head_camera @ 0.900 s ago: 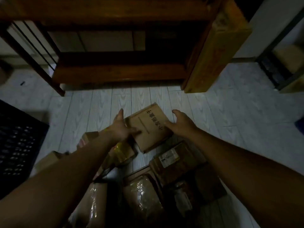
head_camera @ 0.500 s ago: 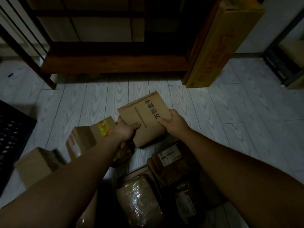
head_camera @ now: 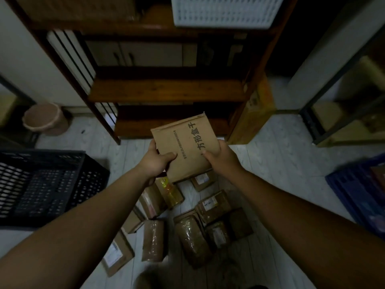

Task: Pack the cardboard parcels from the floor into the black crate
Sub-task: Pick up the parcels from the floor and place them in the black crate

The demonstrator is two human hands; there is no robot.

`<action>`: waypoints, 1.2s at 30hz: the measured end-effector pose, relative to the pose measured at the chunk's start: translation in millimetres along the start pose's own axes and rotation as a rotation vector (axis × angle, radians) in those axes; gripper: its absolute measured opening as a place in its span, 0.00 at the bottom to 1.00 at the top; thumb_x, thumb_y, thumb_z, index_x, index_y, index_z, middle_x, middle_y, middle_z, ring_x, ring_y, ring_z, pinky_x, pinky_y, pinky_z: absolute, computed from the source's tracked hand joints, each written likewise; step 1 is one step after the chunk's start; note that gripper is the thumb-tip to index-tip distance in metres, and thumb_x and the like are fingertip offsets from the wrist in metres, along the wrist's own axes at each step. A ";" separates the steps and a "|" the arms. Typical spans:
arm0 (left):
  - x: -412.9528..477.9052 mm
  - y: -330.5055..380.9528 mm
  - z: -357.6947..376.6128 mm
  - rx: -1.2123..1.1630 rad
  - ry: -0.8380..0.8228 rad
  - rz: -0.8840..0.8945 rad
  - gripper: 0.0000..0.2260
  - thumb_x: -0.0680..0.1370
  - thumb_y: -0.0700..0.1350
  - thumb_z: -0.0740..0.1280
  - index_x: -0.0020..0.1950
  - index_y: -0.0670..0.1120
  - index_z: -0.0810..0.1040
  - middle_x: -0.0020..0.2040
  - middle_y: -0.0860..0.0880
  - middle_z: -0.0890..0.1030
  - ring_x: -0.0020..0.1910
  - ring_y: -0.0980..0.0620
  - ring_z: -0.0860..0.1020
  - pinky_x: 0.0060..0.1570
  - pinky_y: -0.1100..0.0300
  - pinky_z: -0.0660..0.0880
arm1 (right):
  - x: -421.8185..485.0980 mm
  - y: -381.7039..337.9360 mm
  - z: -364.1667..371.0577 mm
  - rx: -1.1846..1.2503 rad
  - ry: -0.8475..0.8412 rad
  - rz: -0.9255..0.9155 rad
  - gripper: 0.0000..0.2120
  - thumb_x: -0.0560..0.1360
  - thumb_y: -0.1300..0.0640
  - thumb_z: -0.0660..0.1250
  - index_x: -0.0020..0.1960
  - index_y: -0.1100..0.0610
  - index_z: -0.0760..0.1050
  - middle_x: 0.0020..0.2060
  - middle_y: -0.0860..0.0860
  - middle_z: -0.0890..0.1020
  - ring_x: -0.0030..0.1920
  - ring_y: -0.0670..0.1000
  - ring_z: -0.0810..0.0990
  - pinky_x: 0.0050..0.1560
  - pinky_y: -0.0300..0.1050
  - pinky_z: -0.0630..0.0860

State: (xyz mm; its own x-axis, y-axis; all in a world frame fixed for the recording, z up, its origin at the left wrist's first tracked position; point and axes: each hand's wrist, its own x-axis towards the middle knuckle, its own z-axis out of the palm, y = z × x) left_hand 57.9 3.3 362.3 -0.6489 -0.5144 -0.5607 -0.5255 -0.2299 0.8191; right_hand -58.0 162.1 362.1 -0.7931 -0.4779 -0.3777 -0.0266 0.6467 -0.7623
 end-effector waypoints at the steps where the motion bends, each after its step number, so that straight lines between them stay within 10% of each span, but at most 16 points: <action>1: -22.8 23.8 -10.3 -0.005 -0.007 0.007 0.29 0.77 0.41 0.66 0.72 0.56 0.56 0.57 0.50 0.72 0.46 0.50 0.75 0.41 0.51 0.76 | -18.7 -26.3 -12.3 0.012 0.007 -0.010 0.22 0.76 0.49 0.67 0.66 0.55 0.68 0.60 0.54 0.77 0.59 0.57 0.76 0.58 0.51 0.74; 10: -186.4 171.2 -89.2 0.068 -0.019 0.192 0.30 0.75 0.40 0.69 0.73 0.53 0.60 0.60 0.49 0.76 0.55 0.48 0.76 0.43 0.55 0.77 | -164.7 -194.8 -84.4 0.088 0.100 -0.138 0.21 0.76 0.49 0.67 0.66 0.51 0.68 0.58 0.49 0.79 0.58 0.52 0.77 0.59 0.50 0.75; 17: -283.1 213.0 -125.3 0.119 0.051 0.304 0.31 0.74 0.47 0.69 0.74 0.56 0.59 0.66 0.49 0.75 0.63 0.46 0.75 0.64 0.42 0.71 | -252.0 -258.3 -116.1 0.011 0.111 -0.349 0.25 0.76 0.48 0.66 0.70 0.49 0.64 0.61 0.47 0.76 0.60 0.50 0.75 0.53 0.40 0.69; 29: -436.8 211.8 -188.2 0.014 0.257 0.428 0.16 0.77 0.44 0.66 0.62 0.49 0.65 0.59 0.44 0.75 0.53 0.46 0.78 0.52 0.46 0.78 | -365.2 -310.3 -79.9 0.088 0.038 -0.549 0.31 0.75 0.51 0.68 0.72 0.46 0.56 0.65 0.49 0.73 0.64 0.52 0.73 0.64 0.49 0.71; 36: -465.0 174.1 -307.3 0.045 0.306 0.456 0.27 0.76 0.42 0.68 0.72 0.48 0.62 0.54 0.48 0.77 0.45 0.53 0.79 0.34 0.61 0.76 | -404.9 -369.3 25.5 0.106 -0.047 -0.604 0.33 0.75 0.54 0.68 0.74 0.46 0.54 0.66 0.48 0.73 0.65 0.51 0.72 0.62 0.47 0.71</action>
State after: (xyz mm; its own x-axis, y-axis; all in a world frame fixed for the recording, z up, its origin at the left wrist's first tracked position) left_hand 437.3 -51.4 802.9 -0.6299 -0.7722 -0.0836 -0.2559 0.1047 0.9610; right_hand 288.5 101.7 783.1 -0.6292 -0.7686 0.1161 -0.3999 0.1921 -0.8962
